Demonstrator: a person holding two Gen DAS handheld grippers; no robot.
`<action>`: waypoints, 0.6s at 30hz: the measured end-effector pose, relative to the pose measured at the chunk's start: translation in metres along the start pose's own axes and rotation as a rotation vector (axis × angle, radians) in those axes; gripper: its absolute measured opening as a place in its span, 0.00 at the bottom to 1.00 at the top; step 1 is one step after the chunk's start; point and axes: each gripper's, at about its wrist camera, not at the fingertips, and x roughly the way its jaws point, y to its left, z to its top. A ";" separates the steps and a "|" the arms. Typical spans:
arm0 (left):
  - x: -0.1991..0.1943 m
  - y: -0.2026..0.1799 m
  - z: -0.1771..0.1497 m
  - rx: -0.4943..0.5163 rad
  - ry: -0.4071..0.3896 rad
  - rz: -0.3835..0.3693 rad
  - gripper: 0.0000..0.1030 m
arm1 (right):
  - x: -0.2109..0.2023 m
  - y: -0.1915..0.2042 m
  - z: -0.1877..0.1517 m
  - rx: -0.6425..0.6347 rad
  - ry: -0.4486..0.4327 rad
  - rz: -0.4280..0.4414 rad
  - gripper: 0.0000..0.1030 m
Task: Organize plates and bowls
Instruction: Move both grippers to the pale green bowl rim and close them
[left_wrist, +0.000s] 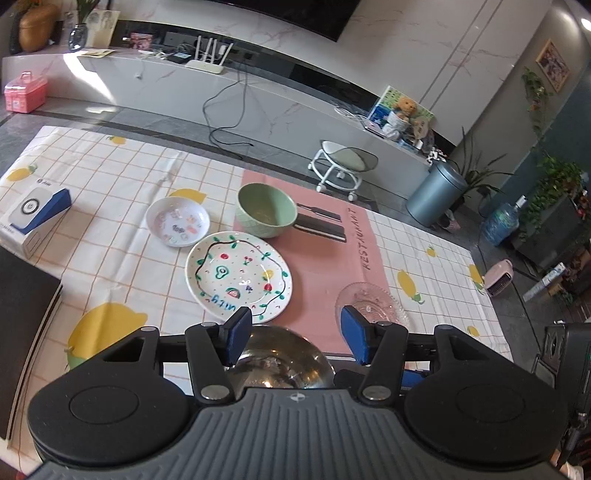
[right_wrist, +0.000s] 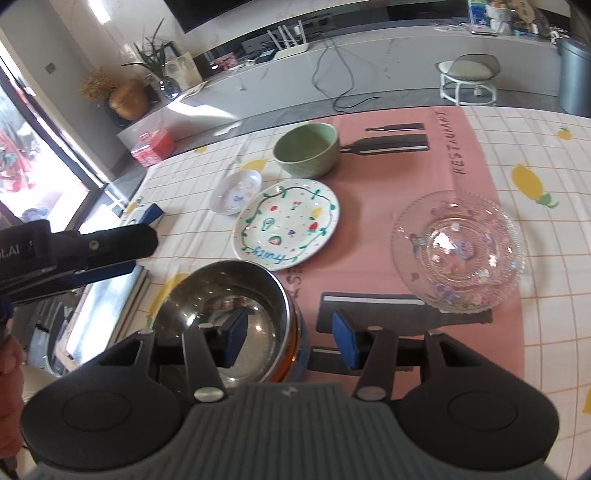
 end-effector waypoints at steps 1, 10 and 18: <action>0.002 0.000 0.005 0.022 0.004 -0.016 0.63 | 0.000 -0.001 0.006 -0.009 0.005 0.013 0.52; 0.046 -0.003 0.058 0.136 0.101 -0.040 0.62 | 0.033 -0.009 0.073 -0.071 0.141 0.047 0.52; 0.105 0.011 0.096 0.204 0.129 0.027 0.62 | 0.080 -0.024 0.135 -0.085 0.154 -0.040 0.51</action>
